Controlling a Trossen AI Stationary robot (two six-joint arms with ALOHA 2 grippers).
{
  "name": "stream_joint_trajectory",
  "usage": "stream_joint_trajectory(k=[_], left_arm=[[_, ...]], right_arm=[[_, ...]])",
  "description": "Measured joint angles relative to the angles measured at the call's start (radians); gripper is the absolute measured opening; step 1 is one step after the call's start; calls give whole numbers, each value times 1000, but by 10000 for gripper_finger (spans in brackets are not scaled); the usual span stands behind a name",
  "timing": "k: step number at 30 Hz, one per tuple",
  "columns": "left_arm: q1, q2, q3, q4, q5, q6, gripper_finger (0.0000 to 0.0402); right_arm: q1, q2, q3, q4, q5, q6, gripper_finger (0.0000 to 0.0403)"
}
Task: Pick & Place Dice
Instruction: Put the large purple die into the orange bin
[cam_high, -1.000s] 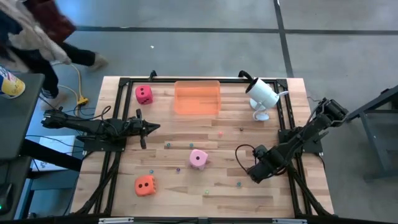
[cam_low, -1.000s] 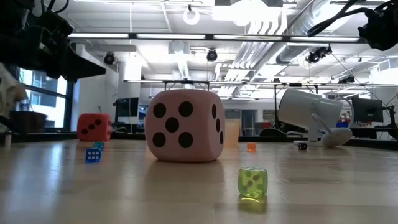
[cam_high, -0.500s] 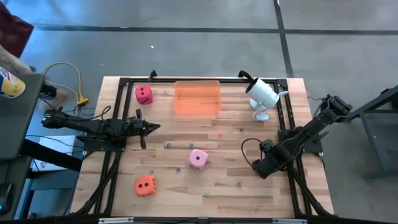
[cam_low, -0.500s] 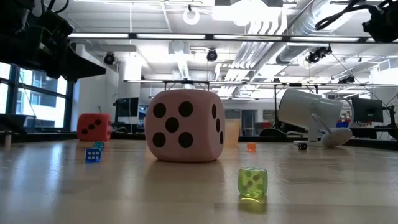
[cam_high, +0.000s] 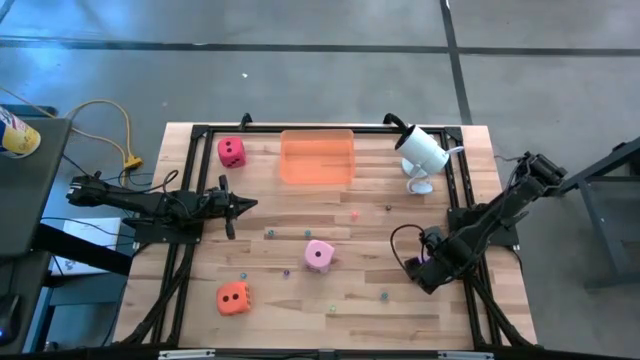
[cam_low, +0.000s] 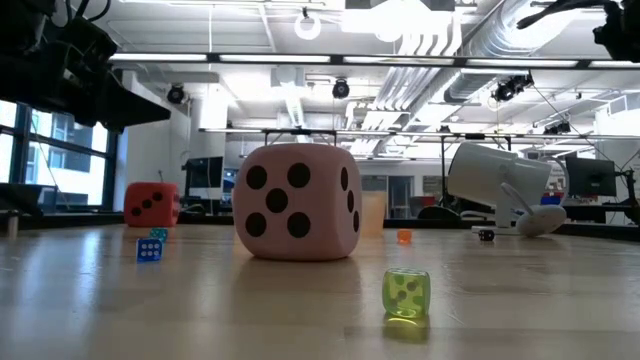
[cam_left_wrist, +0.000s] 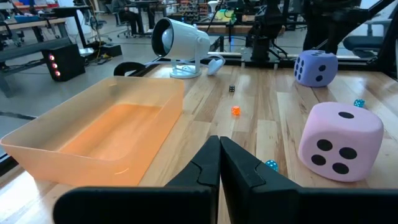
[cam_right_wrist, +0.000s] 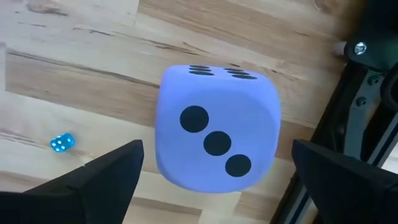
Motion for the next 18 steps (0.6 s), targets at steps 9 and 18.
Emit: stream_joint_trajectory(k=[9, 18], left_arm=[[0, 0, 0, 0, 0, 0, 1], [0, 0, 0, 0, 0, 0, 1]], right_arm=[[6, 42, 0, -15, -3, 15, 399], [7, 39, -42, 20, -16, 59, 399]])
